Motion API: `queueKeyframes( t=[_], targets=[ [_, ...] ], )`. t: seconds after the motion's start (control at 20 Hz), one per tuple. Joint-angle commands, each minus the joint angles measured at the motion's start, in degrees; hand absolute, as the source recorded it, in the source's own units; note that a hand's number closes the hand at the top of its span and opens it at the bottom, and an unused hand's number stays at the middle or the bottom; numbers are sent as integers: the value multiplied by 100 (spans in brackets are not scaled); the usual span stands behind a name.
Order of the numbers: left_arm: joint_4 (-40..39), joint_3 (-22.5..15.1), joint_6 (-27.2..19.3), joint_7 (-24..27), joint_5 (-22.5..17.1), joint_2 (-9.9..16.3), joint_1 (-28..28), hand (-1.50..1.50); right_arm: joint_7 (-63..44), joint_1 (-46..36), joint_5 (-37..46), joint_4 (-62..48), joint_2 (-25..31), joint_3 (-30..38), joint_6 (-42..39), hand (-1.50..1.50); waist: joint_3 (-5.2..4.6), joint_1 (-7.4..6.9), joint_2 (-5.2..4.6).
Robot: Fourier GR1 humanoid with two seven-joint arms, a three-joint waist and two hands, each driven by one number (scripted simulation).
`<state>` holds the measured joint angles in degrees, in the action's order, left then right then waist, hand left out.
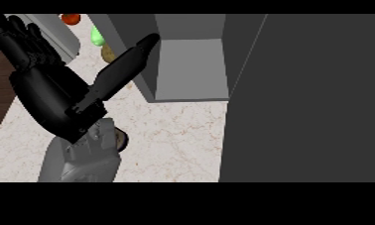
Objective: Pick up the wine, place it into the cabinet and close the cabinet
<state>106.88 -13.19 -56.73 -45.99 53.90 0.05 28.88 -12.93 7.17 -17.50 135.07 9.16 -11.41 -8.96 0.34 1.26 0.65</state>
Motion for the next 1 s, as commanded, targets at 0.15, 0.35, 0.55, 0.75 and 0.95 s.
queueKeyframes(
  t=[0.15,0.35,0.55,0.75,0.95],
  targets=[
    [-107,-313,224,-2300,1847,-5,1110,-150,-441,-164,-229,259,101,207,140,-150,-12,-96,15],
    [-311,-545,611,-3346,2710,-5,1657,-150,-713,-234,-90,498,38,-30,278,-150,-20,-26,13],
    [-168,-345,1441,-3915,3185,-5,2346,-150,-794,-401,-105,438,87,-14,267,-150,-23,-48,14],
    [-270,-338,1853,-3937,3384,-5,2673,-150,-879,-495,-31,508,52,-63,374,-150,-22,46,23],
    [-165,-235,2059,-3946,3342,-5,2577,-150,-682,-336,61,583,-22,-206,334,-150,-22,68,15]
  ],
)
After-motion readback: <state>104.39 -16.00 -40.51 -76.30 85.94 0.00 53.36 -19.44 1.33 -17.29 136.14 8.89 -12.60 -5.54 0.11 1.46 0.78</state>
